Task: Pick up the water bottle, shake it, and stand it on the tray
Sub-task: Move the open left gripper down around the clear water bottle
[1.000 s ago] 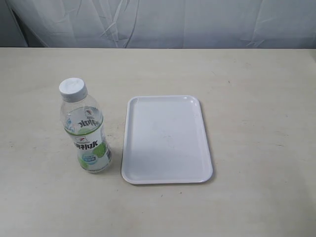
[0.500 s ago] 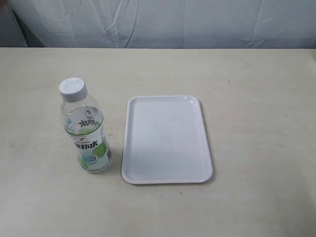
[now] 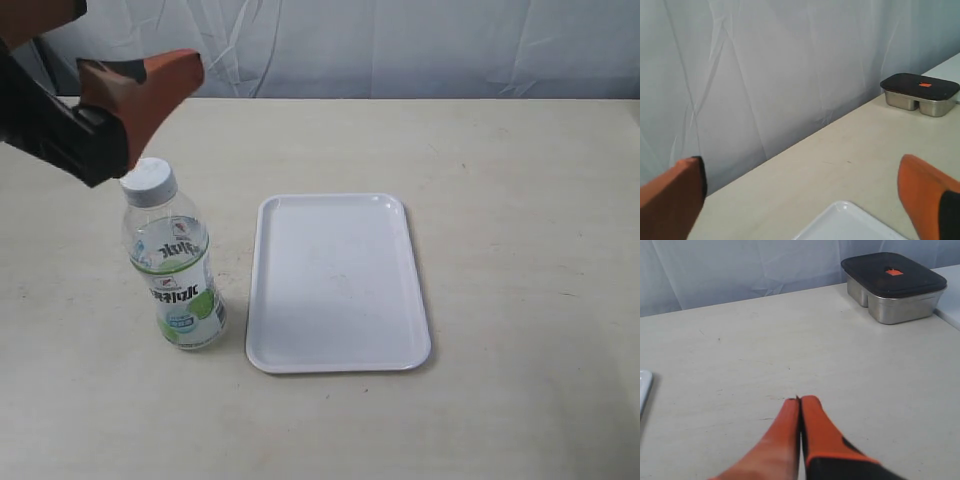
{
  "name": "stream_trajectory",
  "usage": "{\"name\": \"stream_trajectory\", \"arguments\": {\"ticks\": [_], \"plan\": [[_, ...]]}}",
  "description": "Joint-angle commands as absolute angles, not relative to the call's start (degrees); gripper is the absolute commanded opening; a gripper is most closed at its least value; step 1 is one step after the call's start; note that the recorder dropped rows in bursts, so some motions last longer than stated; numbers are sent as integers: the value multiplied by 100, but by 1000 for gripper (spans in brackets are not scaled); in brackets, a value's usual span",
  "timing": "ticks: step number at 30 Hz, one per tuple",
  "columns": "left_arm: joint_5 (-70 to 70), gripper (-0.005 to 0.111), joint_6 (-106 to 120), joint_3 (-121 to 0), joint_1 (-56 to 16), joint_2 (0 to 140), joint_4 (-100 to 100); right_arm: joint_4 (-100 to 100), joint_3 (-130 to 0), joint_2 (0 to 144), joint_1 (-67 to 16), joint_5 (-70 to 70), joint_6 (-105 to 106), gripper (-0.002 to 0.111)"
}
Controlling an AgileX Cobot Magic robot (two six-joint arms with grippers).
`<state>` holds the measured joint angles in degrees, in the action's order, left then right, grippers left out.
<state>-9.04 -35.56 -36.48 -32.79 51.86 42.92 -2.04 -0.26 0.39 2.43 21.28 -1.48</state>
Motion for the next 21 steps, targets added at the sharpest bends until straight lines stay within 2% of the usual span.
{"name": "stream_trajectory", "arguments": {"ticks": [1,7,16,21], "plan": [[-1300,106,-3584,-3416,-3315,5228,4507,-203,0,0,217,2063,-166,3],[-1827,106,-3542,-2884,-3180,5241,4198,-203,0,0,217,2063,-166,3],[-4613,106,-3082,-1716,-1678,5485,3416,-203,0,0,217,2063,-166,3],[-5461,106,-3082,-1551,-1182,6161,3705,-203,0,0,217,2063,-166,3]]}}
